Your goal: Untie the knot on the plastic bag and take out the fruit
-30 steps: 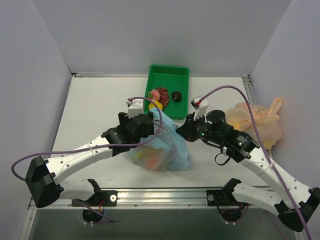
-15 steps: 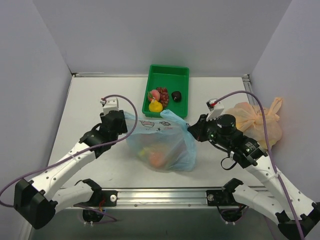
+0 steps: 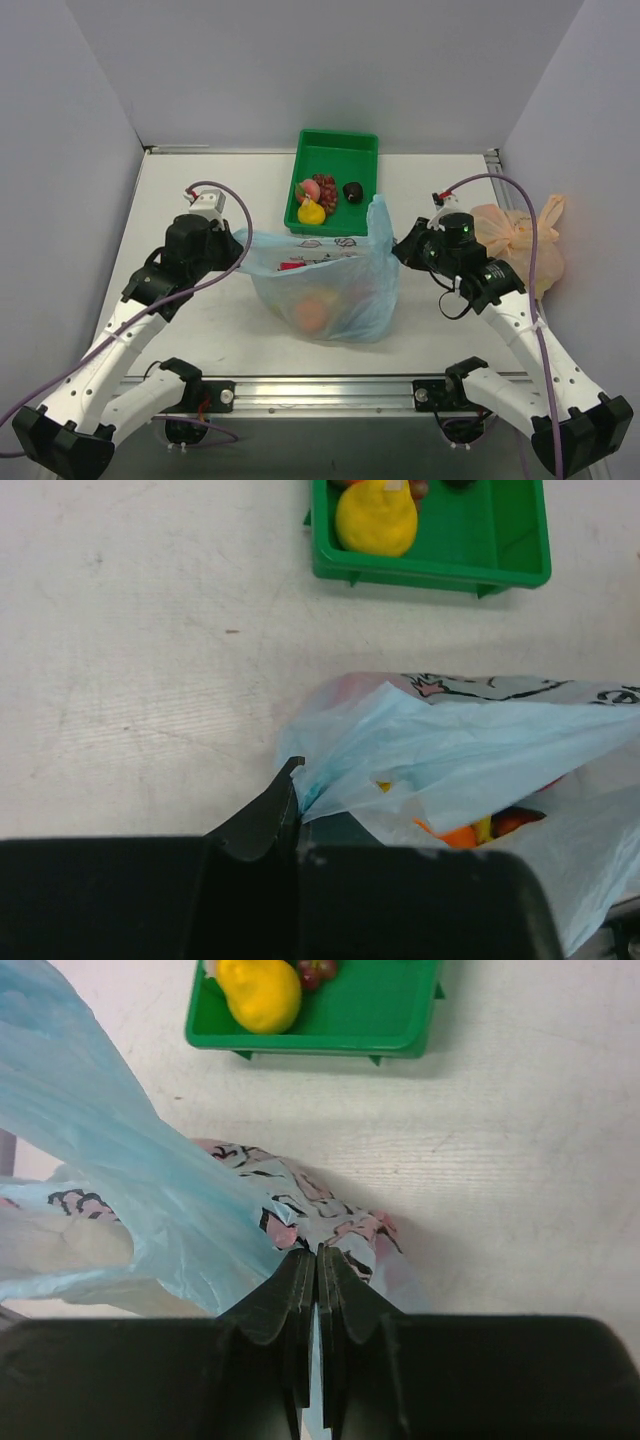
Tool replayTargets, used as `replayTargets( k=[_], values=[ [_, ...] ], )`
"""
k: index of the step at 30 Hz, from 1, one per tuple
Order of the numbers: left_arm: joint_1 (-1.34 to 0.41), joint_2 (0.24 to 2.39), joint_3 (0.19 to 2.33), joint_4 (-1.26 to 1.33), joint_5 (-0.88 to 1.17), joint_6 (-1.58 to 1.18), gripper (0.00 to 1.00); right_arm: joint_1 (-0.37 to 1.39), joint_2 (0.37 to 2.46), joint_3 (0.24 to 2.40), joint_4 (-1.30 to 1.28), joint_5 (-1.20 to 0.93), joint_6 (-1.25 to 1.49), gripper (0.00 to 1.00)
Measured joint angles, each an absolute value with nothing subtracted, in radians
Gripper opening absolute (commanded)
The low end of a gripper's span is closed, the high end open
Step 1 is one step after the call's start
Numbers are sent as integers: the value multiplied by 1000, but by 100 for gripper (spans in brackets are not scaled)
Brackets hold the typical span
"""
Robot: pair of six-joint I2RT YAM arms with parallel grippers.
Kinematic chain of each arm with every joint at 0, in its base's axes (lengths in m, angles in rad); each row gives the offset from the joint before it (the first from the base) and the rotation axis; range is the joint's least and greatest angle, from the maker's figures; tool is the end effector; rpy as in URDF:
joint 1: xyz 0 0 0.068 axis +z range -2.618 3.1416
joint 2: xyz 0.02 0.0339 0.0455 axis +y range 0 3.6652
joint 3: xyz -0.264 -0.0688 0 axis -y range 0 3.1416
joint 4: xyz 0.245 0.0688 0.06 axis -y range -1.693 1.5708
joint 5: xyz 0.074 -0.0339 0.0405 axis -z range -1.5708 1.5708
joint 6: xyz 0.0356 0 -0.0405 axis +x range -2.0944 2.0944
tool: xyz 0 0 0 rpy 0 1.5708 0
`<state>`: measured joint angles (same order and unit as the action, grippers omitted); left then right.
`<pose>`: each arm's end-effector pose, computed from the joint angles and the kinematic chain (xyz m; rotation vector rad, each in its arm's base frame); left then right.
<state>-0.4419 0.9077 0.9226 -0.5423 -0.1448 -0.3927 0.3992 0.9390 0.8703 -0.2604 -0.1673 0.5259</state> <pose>0.1793 -0.0792 0.3302 -0.0360 2.1113 -0.3516 0.1966 0.0894 0.3343 0.0068 1.9737 0.7766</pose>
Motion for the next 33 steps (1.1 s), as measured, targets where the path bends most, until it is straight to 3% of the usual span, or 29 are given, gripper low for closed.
replayTargets(
  k=[3, 4, 6, 7, 12, 21, 27, 33],
  values=[
    [-429, 891, 907, -553, -43, -436, 0, 369, 944, 865, -324, -160, 511, 25],
    [-419, 881, 894, -556, -17, -456, 0, 366, 946, 866, -356, -156, 501, 42],
    [-410, 860, 867, -561, 35, -502, 0, 376, 953, 889, -442, -137, 482, 60],
    [-410, 851, 854, -563, 57, -525, 0, 403, 959, 923, -498, -112, 468, 73],
    [-414, 823, 825, -575, 119, -609, 0, 572, 1023, 1258, -701, -11, 419, 96],
    [-427, 778, 824, -580, 120, -651, 0, 982, 1302, 1770, -915, 292, 421, 100],
    [-433, 745, 816, -604, 90, -645, 0, 1049, 1551, 1806, -999, 443, 460, 100],
    [-433, 703, 802, -652, 41, -643, 0, 1041, 1628, 1752, -1023, 515, 493, 100]
  ],
)
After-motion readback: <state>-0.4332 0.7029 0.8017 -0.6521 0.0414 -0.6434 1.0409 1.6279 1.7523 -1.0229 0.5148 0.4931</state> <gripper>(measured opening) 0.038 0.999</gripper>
